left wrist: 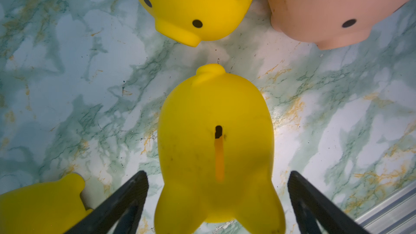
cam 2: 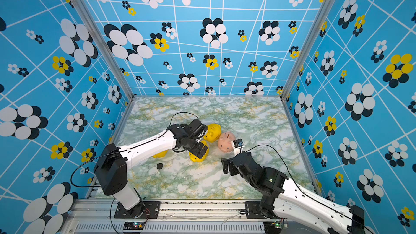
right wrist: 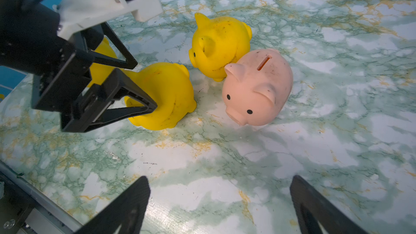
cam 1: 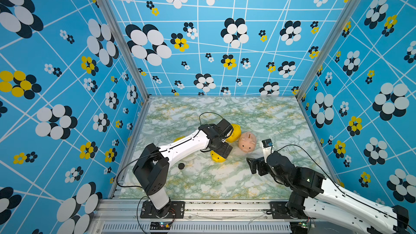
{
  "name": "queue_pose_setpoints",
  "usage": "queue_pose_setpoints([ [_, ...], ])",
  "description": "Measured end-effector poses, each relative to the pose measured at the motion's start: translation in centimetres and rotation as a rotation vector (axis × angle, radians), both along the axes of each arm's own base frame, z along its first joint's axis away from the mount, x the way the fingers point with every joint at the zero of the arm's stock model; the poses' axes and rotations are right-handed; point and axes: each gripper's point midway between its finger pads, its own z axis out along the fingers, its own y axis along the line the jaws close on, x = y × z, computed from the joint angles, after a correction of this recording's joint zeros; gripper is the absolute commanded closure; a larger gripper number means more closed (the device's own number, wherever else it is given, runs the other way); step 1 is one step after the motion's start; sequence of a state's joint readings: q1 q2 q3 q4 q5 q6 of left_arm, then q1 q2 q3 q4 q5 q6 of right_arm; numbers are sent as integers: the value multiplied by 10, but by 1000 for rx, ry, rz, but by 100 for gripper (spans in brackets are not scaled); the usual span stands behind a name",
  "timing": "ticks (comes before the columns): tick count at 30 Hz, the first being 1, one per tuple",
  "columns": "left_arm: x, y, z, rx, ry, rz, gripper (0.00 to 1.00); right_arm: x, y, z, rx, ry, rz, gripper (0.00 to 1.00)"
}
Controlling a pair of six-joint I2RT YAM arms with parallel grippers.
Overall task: Open piggy banks
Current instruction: Adjust the piggy bank at the center of the board.
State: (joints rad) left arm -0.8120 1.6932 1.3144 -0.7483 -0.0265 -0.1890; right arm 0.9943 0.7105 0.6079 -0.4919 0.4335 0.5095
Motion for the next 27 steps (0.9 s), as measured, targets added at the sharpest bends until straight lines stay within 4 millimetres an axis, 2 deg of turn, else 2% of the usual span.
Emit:
queue_pose_setpoints([
  [14,-3,-4,-9,46,-22,-18,0,2,1,-7,5,-11,-9,0],
  [22,-5,6,-11,92,-19,-8,1,5,5,-13,-1,-7,-9,0],
  [27,-7,9,-12,106,-14,-6,6,6,6,-13,0,-8,-9,0],
])
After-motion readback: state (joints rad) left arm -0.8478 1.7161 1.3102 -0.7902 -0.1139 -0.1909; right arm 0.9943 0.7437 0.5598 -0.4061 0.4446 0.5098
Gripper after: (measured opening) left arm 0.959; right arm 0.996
